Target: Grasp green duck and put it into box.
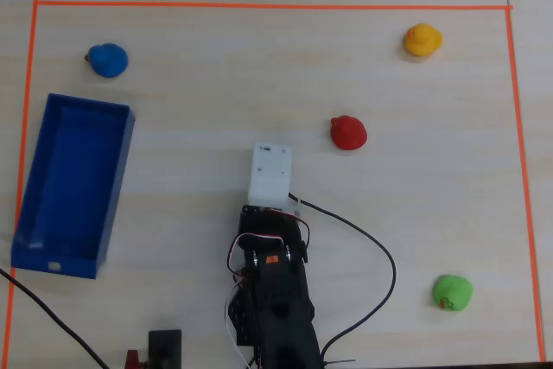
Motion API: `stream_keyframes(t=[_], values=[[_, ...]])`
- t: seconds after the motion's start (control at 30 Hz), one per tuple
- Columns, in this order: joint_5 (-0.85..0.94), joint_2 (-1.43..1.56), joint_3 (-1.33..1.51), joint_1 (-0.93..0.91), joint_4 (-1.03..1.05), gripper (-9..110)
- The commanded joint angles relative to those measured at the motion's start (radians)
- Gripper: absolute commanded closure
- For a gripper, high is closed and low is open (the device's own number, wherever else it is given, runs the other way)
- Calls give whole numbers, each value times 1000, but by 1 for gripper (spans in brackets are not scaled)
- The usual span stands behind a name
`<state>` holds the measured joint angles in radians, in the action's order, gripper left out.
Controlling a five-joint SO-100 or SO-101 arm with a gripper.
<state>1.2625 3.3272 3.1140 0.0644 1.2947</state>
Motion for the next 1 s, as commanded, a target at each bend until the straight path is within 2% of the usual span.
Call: stream_keyframes(t=[0.0,0.2,0.47,0.7,0.97], values=[[6,-15,-3,-38,-3,99],[46,-69,-130,-216,-101,90],[72,-482,-706,-477,-98,77],[153,-696,-1089,-730,-87,69],[175,-914,-1276,-1078,-336,67]])
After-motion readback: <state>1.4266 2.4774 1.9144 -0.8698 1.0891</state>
